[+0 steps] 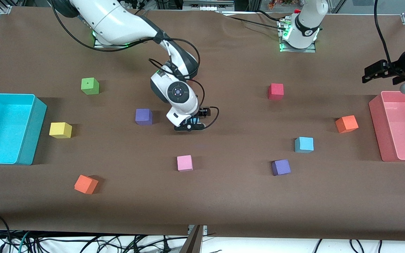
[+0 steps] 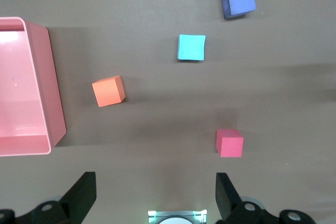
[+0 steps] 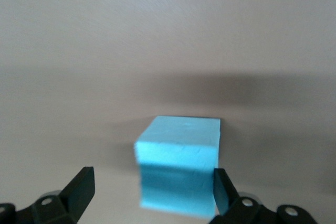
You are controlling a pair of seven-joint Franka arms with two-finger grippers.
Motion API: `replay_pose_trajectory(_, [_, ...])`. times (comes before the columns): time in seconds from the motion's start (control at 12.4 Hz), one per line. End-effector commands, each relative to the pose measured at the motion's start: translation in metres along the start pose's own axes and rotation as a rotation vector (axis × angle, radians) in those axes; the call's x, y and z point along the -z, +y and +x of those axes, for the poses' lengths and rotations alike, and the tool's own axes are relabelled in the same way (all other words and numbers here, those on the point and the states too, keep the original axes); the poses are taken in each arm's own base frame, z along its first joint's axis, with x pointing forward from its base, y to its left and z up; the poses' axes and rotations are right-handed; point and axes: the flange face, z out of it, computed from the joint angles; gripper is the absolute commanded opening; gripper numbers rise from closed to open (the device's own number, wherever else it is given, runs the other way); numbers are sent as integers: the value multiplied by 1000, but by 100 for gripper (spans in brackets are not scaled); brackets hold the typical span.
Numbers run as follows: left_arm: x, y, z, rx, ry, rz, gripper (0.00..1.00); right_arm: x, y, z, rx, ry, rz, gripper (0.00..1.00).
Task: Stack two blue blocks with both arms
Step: 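Carry the light blue cube to the table middle and set it down, then open the right gripper while the left gripper grasps another light blue cube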
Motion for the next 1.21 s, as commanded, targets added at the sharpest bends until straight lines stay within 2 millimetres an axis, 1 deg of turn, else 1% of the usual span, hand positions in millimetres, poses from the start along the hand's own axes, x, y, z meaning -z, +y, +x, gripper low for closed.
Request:
replay_pose_trajectory(0.0, [-16,-1,13,-20,27,-22,100,77,12,-16,116,28,-49,100])
replay_pose_trajectory(0.08, [-20,0,16,-23,36,-21,100,97,25,-23,227,19,-78,100])
replay_pose_trajectory(0.24, [-40,1,28,-23,51,-20,100,118,65,-33,346,13,-76,100])
replay_pose_trajectory(0.32, [-59,1,37,-23,63,-19,100,122,81,-39,424,-8,-35,100])
replay_pose_trajectory(0.4, [-82,1,45,-24,76,-18,100,121,101,-41,480,-19,34,100])
replay_pose_trajectory(0.49, [-107,2,53,-25,89,-17,100,113,118,-44,528,-14,95,100])
replay_pose_trajectory(0.57, [-131,10,59,-36,107,-15,100,99,135,-47,571,5,146,100])
replay_pose_trajectory(0.65, [-144,19,67,-50,140,-12,100,79,145,-52,581,24,194,100])
replay_pose_trajectory(0.81, [-167,33,79,-74,152,-10,100,43,163,-61,607,111,246,100])
replay_pose_trajectory(0.97, [-191,43,86,-90,118,-11,100,12,170,-62,672,140,310,100])
replay_pose_trajectory(1.05, [-204,43,91,-95,106,-10,100,-6,171,-61,695,160,358,100])
replay_pose_trajectory(1.13, [-221,43,98,-101,118,-10,100,-22,168,-63,716,207,403,100])
